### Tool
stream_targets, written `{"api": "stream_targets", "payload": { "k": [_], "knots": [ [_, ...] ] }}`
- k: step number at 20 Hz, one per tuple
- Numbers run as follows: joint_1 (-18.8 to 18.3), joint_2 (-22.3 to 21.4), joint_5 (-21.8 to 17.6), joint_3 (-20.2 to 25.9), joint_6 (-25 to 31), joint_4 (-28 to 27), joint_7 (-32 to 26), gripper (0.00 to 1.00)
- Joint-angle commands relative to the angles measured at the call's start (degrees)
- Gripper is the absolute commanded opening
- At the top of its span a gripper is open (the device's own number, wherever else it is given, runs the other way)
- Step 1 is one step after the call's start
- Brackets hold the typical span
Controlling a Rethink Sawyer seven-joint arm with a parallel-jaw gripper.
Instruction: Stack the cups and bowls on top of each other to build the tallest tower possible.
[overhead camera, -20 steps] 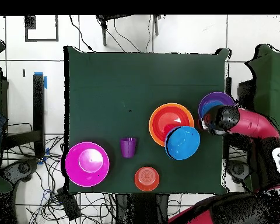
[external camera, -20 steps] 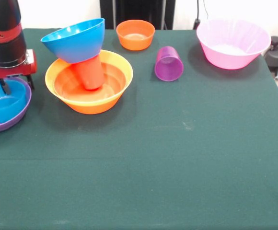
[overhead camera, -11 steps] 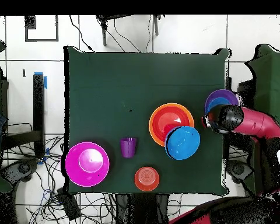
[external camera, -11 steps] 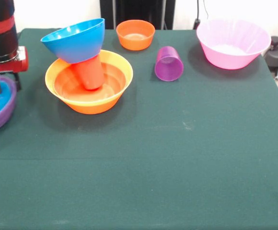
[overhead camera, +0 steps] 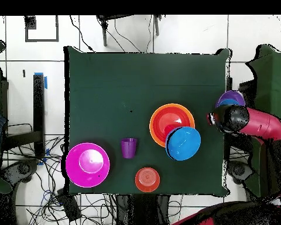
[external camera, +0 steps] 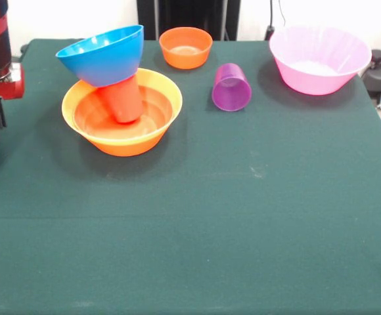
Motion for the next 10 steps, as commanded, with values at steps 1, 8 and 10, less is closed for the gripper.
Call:
{"api": "stream_targets", "payload": {
  "k": [1, 8, 10],
  "knots": [
    [-0.2, 2.9, -1.9, 5.5, -2.3, 2.8, -6.9, 0.0],
    [0.9, 1.0, -3.3, 4.7, -1.1, 3.2, -7.3, 0.0],
    [2.9, -0.2, -5.0, 3.0, 2.5, 2.6, -9.4, 0.0]
  ]
}}
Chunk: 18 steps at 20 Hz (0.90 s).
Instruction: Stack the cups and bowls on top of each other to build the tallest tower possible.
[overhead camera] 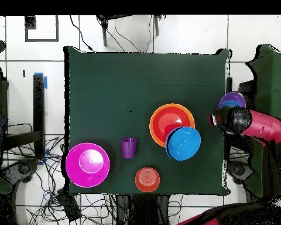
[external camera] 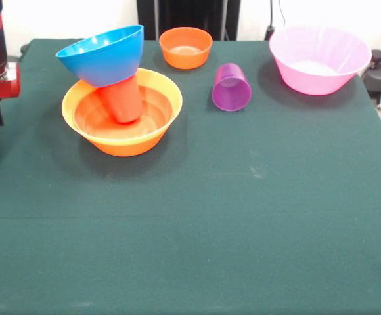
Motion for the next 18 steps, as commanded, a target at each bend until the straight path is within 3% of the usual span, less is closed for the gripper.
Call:
{"api": "stream_targets", "payload": {
  "k": [1, 4, 11, 15, 18],
  "knots": [
    [5.1, -1.0, -5.6, 1.3, 4.5, 2.1, -9.4, 0.0],
    [8.7, -3.5, -6.4, -2.6, 9.9, 1.7, -7.4, 0.0],
    [13.9, -9.4, -4.5, -5.4, 17.5, 3.4, -4.7, 0.0],
    [17.8, -12.3, -5.1, -8.8, 22.0, 2.4, -1.9, 0.0],
    [20.4, -13.3, -7.2, -10.6, 24.9, 0.5, -3.4, 0.0]
  ]
}}
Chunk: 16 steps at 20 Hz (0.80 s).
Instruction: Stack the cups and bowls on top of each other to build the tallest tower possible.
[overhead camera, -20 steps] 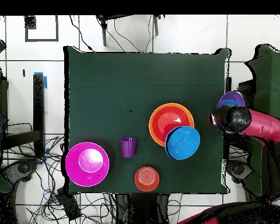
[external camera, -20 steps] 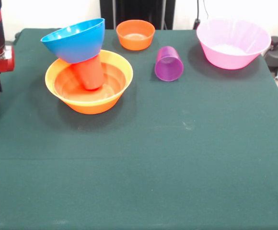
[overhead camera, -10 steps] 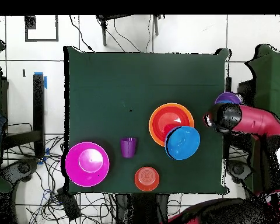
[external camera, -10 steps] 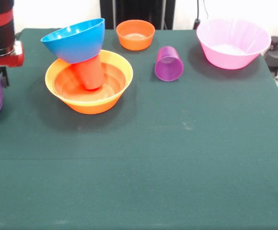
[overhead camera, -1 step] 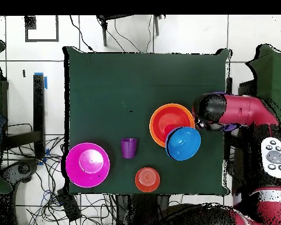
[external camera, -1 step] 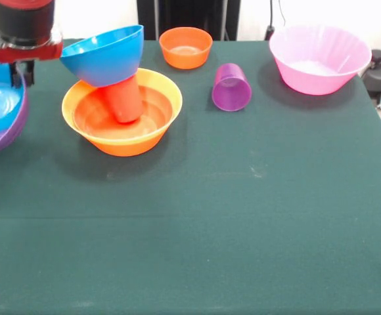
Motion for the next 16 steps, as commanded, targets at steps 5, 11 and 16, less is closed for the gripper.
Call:
{"api": "stream_targets", "payload": {
  "k": [5, 11, 16],
  "knots": [
    [8.1, -5.7, -9.3, -5.1, 9.9, -3.6, -6.2, 0.0],
    [8.8, -6.8, -10.0, -6.1, 10.3, -4.7, -6.3, 0.0],
    [7.0, -9.1, -2.8, -4.8, 12.1, 0.4, -4.1, 0.0]
  ]
}}
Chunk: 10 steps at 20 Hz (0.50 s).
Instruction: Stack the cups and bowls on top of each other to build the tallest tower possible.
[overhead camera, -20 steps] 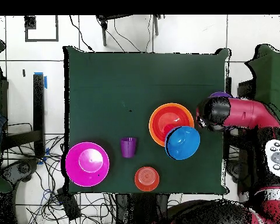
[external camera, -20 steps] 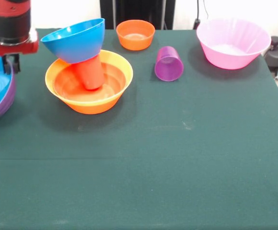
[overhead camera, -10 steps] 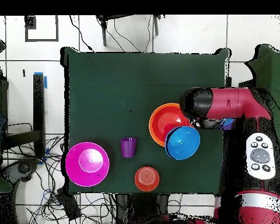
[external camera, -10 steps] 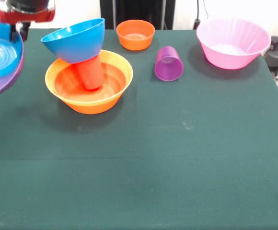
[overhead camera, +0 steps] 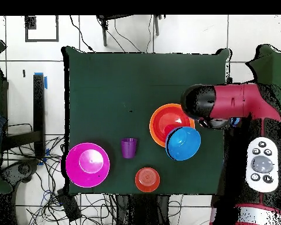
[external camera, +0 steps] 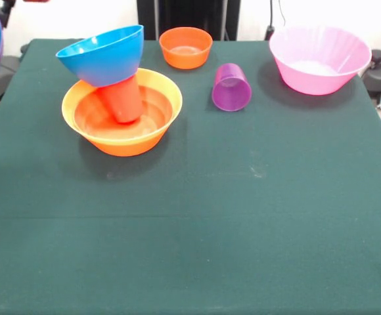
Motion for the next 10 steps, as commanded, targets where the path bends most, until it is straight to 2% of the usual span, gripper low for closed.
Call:
{"api": "stream_targets", "payload": {
  "k": [1, 5, 10],
  "knots": [
    [-0.5, -2.7, 2.6, 1.3, 6.7, 3.3, -3.3, 0.0],
    [0.0, -3.5, 5.9, 1.4, 7.6, 6.6, -0.9, 0.0],
    [1.0, -5.3, 12.3, 1.3, 3.8, 12.2, 6.8, 0.0]
  ]
}}
